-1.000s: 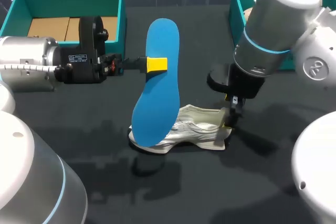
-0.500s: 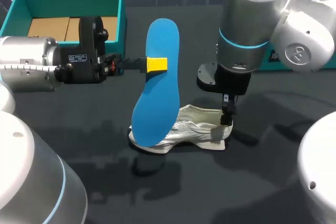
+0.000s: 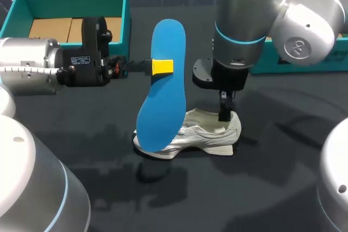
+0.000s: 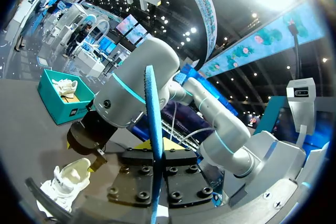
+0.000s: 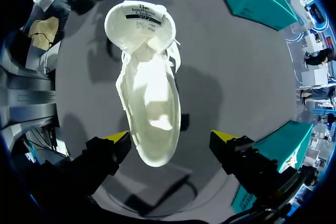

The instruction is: Take the shoe out of the shoebox, open the shoe tongue, remove and reinsert the insole, then place the shoe into the shoebox

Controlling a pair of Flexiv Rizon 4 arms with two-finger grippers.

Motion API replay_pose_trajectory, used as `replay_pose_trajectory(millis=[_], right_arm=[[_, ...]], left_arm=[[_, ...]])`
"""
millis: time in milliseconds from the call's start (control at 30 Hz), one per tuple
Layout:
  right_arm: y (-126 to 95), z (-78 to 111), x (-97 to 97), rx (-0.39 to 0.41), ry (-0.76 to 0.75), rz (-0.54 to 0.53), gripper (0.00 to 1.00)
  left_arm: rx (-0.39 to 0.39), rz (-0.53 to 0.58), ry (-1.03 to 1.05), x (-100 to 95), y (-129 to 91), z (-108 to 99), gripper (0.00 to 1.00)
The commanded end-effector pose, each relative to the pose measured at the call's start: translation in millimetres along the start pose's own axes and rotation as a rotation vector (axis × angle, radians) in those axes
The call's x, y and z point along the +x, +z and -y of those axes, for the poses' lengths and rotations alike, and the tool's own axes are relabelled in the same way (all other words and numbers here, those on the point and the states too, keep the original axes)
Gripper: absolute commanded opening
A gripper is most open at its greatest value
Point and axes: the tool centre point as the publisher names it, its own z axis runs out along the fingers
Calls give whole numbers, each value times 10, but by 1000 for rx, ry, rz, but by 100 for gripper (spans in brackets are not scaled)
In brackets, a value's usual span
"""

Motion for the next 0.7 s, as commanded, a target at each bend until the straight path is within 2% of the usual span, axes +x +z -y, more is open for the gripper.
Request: replay_pose_trajectory(millis=[33, 233, 700], right_arm=[[124, -199, -117, 30, -12, -12, 100], [236, -298, -181, 28, -33, -5, 100], [513, -342, -184, -2, -40, -3, 100]], left_arm=[[0, -1, 0, -13, 21, 3, 0], [0, -1, 0, -13, 21, 3, 0], [0, -1, 0, -13, 21, 3, 0]])
